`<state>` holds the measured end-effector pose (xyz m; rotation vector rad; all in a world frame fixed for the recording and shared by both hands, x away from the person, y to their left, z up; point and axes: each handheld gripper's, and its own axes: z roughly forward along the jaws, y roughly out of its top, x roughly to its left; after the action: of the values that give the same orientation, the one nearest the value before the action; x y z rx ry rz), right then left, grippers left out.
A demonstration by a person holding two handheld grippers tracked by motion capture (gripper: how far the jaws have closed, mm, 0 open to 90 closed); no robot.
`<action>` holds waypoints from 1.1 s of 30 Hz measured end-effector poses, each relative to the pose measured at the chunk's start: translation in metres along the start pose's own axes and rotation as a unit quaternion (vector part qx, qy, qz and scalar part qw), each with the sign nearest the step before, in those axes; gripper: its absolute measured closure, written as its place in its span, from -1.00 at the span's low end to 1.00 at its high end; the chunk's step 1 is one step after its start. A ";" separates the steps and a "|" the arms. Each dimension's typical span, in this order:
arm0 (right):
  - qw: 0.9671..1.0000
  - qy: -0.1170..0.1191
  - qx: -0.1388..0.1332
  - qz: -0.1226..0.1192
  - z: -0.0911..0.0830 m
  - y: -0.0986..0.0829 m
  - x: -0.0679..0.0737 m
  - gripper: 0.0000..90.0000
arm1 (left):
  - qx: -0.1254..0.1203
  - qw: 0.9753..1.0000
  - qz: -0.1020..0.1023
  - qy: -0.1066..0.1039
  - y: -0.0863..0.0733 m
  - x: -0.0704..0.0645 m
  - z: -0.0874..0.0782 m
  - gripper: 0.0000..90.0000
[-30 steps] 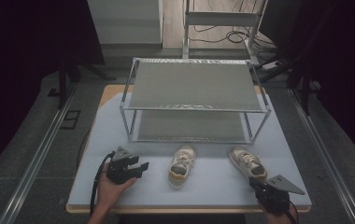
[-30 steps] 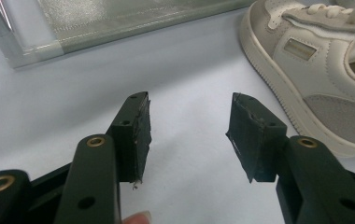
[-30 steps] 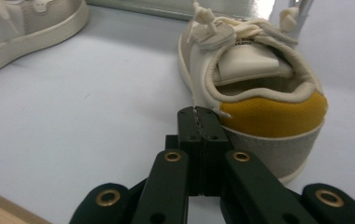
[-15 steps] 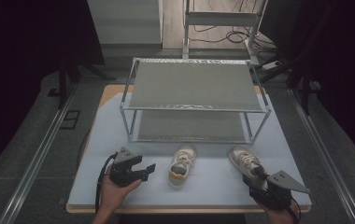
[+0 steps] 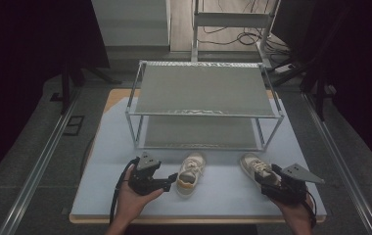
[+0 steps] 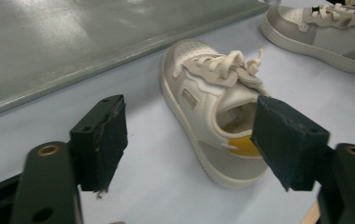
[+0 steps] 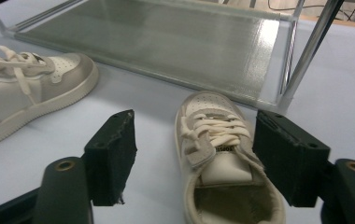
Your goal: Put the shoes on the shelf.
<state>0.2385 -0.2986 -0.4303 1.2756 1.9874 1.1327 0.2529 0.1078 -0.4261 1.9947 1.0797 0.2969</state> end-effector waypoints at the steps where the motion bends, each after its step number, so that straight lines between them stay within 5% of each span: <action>1: 1.000 -0.001 0.005 0.000 0.001 0.000 -0.001 -0.38 | 0.004 1.000 -0.001 -0.001 0.001 -0.002 0.001 -0.48; 10: 0.999 -0.024 0.025 0.023 -0.003 -0.010 -0.017 -0.57 | 0.039 0.999 0.007 -0.010 0.009 -0.022 0.020 -0.64; 16: 0.998 -0.030 0.041 0.030 0.005 -0.017 -0.022 -0.64 | 0.052 0.999 0.009 0.012 0.008 -0.036 0.038 -0.72; 33: 0.995 -0.019 0.092 0.041 0.039 -0.032 -0.026 -0.65 | 0.106 0.993 0.007 0.051 0.003 -0.047 0.083 -0.89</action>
<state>0.2643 -0.3149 -0.4783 1.4718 2.0669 0.9715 0.2707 0.0243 -0.4682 2.1963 1.2053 0.3045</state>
